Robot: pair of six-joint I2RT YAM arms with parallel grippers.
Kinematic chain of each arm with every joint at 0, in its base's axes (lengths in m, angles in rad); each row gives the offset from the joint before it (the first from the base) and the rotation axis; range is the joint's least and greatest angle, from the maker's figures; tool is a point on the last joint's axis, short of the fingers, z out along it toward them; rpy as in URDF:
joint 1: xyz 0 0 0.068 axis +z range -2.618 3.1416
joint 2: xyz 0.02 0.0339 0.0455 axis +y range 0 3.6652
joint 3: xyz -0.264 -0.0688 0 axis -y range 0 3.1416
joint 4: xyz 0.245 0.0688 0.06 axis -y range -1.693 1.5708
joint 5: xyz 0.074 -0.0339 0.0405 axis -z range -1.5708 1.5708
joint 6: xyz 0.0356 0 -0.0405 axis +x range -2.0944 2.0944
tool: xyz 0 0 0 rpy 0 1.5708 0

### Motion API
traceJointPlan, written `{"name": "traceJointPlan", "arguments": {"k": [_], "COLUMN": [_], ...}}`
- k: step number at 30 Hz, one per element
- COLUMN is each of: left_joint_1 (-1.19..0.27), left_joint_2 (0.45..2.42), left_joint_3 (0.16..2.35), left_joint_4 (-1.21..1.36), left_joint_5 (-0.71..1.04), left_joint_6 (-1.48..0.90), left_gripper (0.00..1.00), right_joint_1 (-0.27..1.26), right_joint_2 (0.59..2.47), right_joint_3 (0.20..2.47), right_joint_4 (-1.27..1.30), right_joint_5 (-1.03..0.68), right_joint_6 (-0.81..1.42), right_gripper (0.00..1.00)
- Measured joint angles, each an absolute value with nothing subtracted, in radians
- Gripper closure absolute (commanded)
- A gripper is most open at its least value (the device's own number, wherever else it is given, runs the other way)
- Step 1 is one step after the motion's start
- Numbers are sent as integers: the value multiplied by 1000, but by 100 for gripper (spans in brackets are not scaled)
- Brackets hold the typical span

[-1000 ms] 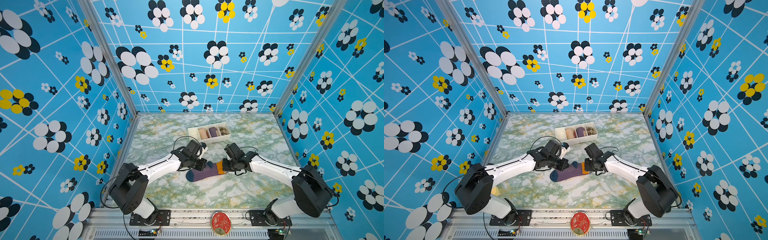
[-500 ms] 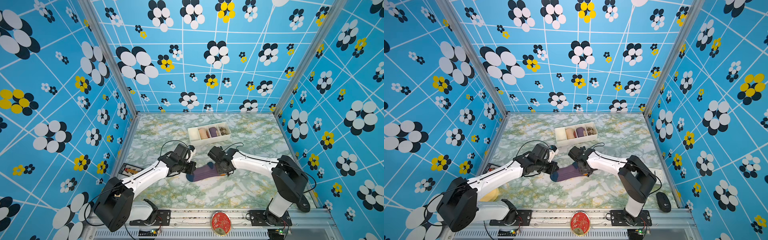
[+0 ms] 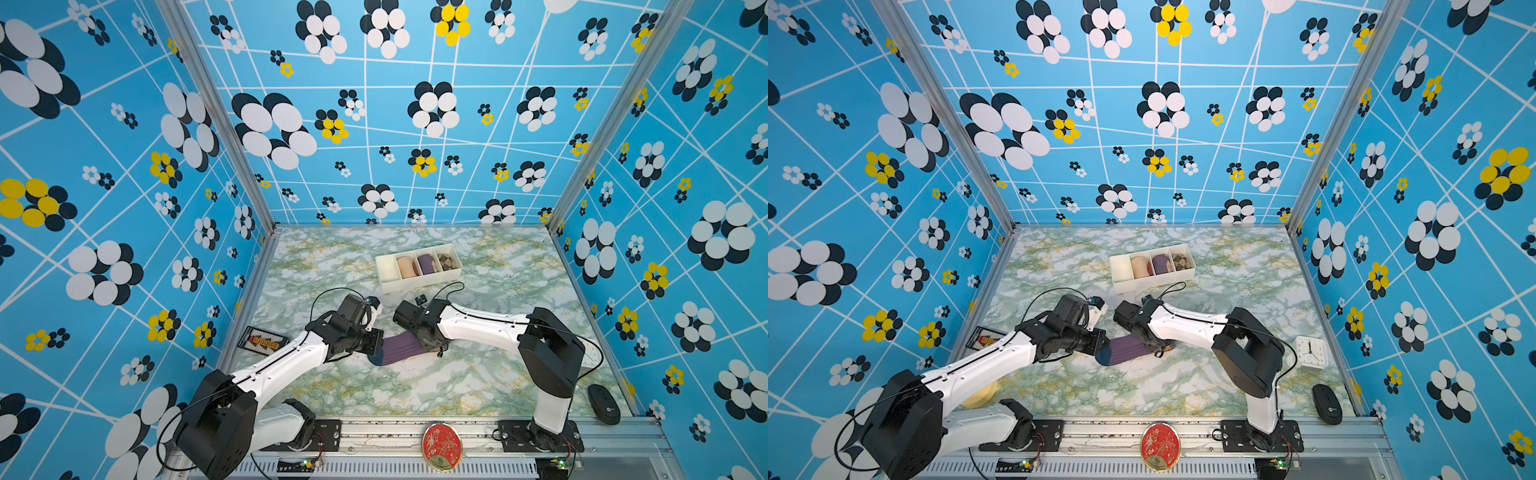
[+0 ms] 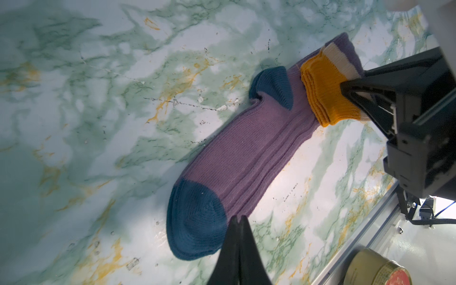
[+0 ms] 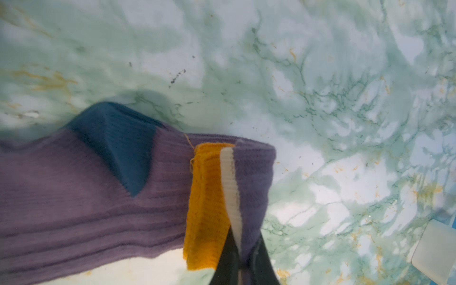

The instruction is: Roll the socks

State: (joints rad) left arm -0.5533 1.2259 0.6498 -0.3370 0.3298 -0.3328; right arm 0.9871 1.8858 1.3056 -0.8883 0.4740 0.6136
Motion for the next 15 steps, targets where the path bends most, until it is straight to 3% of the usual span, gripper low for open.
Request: {"name": "traceJointPlan", "arguments": {"k": [15], "left_joint_1": [-540], "left_joint_2": [1205], "left_joint_3": [650], "left_joint_4": [-337], "left_joint_5": [342], "left_joint_6": [-332], "left_gripper": [95], "right_joint_1": [1025], "right_joint_2": [1916], "right_joint_3": [1351], "right_joint_4": [-929], "right_joint_5": [493], "right_joint_6": [621], "right_gripper": [77]}}
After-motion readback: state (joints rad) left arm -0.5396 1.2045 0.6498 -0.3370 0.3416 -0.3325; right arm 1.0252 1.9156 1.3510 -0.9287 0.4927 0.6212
